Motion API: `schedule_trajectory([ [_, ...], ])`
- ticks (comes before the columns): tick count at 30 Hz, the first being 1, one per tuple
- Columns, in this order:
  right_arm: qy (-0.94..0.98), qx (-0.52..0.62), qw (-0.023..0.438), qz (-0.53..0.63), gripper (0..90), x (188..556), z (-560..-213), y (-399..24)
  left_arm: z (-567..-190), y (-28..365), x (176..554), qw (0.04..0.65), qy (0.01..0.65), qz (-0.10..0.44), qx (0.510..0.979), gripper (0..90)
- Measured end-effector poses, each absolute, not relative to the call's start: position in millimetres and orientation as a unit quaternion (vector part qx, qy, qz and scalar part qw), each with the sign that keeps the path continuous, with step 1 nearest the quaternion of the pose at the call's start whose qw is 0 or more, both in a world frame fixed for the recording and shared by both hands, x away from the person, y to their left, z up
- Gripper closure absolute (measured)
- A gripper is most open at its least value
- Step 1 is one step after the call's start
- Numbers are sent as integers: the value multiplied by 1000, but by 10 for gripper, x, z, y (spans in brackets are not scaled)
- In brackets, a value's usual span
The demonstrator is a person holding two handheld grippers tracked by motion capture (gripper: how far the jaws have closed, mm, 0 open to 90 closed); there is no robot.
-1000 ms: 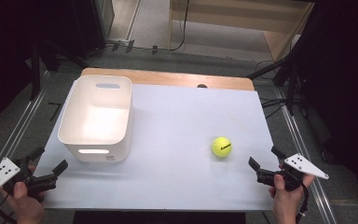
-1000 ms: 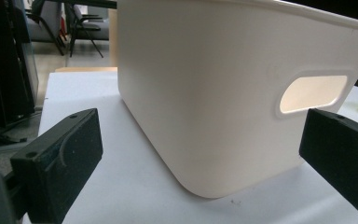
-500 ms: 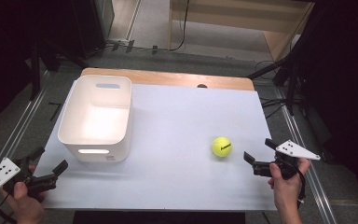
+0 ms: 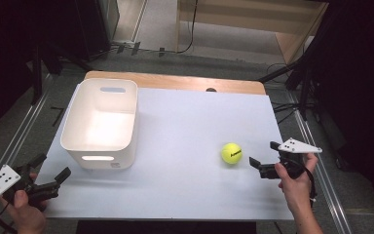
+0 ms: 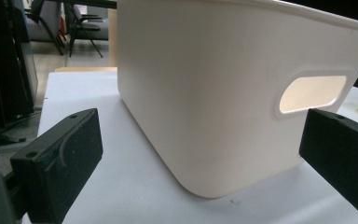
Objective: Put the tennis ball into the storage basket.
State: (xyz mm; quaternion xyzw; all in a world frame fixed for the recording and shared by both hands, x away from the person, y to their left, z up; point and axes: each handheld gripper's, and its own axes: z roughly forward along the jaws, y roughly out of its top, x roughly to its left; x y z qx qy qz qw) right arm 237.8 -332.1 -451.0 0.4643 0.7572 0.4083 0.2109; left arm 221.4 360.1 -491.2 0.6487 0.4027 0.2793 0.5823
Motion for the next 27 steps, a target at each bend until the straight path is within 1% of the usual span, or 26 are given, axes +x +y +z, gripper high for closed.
schedule_trajectory([
  [6,769,463,196,395,0,2451,-4525,-3278,-4911,3601,2213,583,402,279,648,0],
  [17,793,459,153,370,0,2613,-4544,-3218,-4909,3603,2212,585,399,279,649,0],
  [27,816,446,142,340,0,2746,-4521,-3109,-4911,3593,2213,585,398,279,649,0],
])
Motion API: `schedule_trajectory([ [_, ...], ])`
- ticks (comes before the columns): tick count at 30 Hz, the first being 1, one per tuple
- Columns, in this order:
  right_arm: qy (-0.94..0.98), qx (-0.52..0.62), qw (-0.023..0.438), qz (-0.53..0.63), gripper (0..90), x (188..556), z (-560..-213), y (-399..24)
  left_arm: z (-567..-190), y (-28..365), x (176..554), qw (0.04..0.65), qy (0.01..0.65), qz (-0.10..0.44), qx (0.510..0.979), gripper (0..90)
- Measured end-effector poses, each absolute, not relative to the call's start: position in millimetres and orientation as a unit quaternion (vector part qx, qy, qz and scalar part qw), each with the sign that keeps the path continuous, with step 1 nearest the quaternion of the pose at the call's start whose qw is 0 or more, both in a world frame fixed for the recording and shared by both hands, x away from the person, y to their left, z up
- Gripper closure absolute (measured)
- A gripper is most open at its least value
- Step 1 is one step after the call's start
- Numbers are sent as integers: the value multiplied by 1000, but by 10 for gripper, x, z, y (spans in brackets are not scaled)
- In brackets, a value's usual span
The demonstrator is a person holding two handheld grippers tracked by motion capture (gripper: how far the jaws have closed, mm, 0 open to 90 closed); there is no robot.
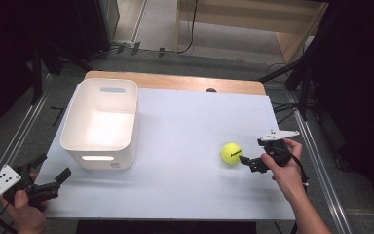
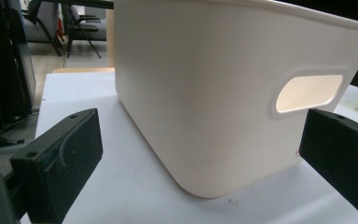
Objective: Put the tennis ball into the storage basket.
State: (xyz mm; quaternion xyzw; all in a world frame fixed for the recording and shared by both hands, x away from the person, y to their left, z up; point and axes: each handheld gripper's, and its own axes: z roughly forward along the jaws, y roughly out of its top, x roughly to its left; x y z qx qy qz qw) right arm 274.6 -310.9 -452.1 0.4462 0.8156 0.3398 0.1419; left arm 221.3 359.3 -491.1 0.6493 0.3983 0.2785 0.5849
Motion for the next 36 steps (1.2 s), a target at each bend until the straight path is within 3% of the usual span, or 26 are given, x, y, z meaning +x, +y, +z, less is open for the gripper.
schedule_trajectory([
  [36,872,405,91,260,0,3037,-4524,-2727,-4906,3586,2211,581,394,280,655,0],
])
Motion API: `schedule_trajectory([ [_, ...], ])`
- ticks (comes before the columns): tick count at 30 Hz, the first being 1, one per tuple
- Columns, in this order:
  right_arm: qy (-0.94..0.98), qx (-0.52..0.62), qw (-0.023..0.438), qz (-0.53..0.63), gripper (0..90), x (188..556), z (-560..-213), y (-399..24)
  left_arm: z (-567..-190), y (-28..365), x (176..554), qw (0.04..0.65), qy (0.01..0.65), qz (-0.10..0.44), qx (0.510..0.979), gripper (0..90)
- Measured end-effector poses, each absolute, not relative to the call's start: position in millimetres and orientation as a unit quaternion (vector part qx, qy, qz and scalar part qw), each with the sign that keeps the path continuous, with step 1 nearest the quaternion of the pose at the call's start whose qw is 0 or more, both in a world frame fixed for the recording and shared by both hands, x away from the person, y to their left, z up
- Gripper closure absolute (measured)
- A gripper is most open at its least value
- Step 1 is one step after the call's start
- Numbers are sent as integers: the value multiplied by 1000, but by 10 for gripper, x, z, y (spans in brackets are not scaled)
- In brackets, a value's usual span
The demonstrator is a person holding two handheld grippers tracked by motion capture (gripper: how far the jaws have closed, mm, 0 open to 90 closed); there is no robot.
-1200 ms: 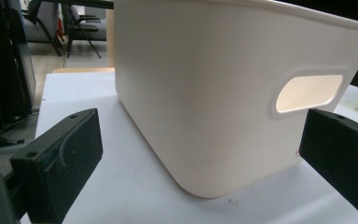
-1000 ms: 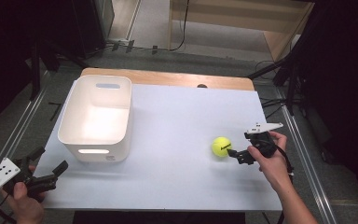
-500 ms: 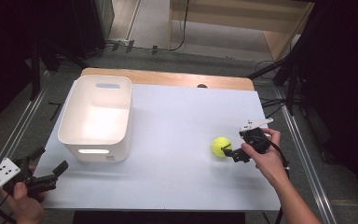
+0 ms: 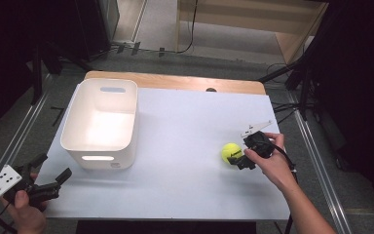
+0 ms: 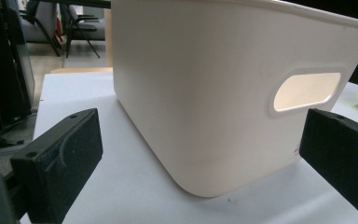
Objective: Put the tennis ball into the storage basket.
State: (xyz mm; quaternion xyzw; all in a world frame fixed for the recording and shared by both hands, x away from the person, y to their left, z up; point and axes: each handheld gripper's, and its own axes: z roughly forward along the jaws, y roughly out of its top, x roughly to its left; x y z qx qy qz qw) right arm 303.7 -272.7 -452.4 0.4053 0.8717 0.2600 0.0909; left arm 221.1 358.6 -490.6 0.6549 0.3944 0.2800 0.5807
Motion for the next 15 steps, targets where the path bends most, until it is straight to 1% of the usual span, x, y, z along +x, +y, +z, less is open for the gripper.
schedule_trajectory([
  [11,887,396,73,224,0,3134,-4541,-2640,-4906,3584,2211,581,393,280,655,0],
  [15,888,399,77,214,0,3164,-4554,-2611,-4906,3583,2211,581,393,280,656,0],
])
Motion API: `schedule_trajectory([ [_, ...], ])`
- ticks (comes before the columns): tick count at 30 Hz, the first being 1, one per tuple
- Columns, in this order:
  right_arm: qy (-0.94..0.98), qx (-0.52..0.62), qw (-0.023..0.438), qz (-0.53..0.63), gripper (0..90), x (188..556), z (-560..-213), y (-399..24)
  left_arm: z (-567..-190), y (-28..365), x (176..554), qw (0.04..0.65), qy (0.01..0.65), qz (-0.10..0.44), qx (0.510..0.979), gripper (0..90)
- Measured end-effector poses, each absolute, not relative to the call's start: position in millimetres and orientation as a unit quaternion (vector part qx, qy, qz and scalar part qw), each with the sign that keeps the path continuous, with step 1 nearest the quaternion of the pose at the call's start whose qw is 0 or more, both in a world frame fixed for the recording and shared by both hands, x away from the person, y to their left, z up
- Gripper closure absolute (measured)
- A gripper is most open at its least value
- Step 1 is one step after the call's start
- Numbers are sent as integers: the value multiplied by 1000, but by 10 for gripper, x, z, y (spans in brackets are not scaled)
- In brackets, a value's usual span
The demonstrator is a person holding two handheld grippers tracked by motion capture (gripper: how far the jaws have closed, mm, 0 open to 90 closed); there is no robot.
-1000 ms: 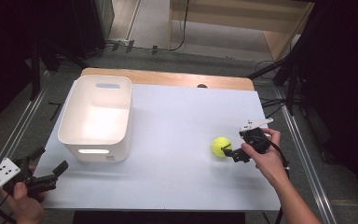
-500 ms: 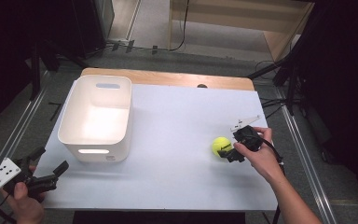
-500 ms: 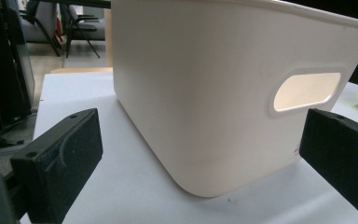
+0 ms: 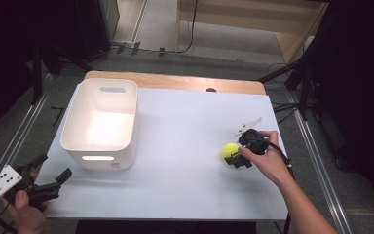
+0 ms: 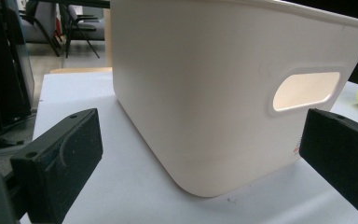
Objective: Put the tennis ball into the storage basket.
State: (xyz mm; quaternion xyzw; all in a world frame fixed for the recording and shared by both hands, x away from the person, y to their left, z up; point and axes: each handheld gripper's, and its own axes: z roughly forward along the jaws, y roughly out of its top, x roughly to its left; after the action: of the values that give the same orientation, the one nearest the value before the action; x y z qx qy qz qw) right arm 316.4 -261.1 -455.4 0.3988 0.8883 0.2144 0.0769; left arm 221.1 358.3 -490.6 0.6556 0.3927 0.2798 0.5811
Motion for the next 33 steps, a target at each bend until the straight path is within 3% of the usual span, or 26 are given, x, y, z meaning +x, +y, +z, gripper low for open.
schedule_trajectory([
  [3,891,397,71,209,7,3193,-4565,-2609,-4906,3582,2211,581,393,280,656,0],
  [5,889,403,78,204,127,3198,-4570,-2596,-4906,3583,2211,581,392,280,656,0],
  [15,894,404,66,182,129,3231,-4634,-2538,-4905,3581,2210,580,393,280,656,0],
  [17,894,404,65,179,152,3239,-4643,-2534,-4906,3581,2211,581,392,279,656,0],
  [18,892,411,67,178,217,3244,-4645,-2532,-4906,3580,2211,581,392,278,656,0],
  [33,892,414,66,170,216,3277,-4673,-2511,-4905,3580,2212,581,392,278,656,0],
])
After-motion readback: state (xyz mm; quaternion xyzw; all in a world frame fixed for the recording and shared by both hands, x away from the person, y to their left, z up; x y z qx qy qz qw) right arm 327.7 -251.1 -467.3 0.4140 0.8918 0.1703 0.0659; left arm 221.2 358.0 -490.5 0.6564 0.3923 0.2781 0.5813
